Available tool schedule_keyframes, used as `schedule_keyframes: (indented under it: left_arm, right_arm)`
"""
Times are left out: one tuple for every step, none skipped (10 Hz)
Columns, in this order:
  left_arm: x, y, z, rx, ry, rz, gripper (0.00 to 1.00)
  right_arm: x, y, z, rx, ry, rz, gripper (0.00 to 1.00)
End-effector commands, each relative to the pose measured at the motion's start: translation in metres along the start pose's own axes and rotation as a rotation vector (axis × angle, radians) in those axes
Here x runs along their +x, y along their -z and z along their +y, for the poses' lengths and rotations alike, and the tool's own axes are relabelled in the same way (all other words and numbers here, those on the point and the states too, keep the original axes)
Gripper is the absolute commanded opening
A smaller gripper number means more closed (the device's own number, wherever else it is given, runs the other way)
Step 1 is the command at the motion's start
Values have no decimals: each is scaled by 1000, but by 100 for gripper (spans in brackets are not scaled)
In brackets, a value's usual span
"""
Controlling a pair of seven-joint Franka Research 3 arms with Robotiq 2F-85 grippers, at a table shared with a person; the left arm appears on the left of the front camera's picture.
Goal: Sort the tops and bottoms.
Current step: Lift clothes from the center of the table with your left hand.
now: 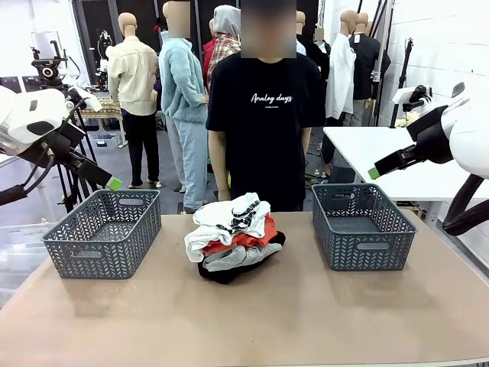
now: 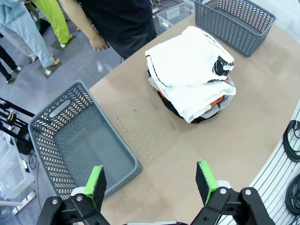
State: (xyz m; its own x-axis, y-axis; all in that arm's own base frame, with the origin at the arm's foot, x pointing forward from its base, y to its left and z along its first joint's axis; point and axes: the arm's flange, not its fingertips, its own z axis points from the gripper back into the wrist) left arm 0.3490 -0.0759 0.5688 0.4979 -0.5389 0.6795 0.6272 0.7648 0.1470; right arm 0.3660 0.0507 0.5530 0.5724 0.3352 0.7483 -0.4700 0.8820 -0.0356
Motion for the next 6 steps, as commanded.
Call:
schedule_keyframes:
  left_arm:
    - [0,-1,-1,-8,-4,-6,100]
    - [0,-1,-1,-8,-4,-6,100]
    - [0,-1,-1,-8,-4,-6,100]
    - [0,-1,-1,-8,-4,-6,100]
    - [0,-1,-1,-8,-4,-6,100]
    - [0,-1,-1,-8,-4,-6,100]
  right_arm:
    - [0,1,0,11,4,-2,100]
    - [0,1,0,11,4,-2,100]
    - [0,1,0,11,4,-2,100]
    - [0,1,0,11,4,-2,100]
    - [0,1,0,11,4,-2,100]
    - [0,1,0,11,4,-2,100]
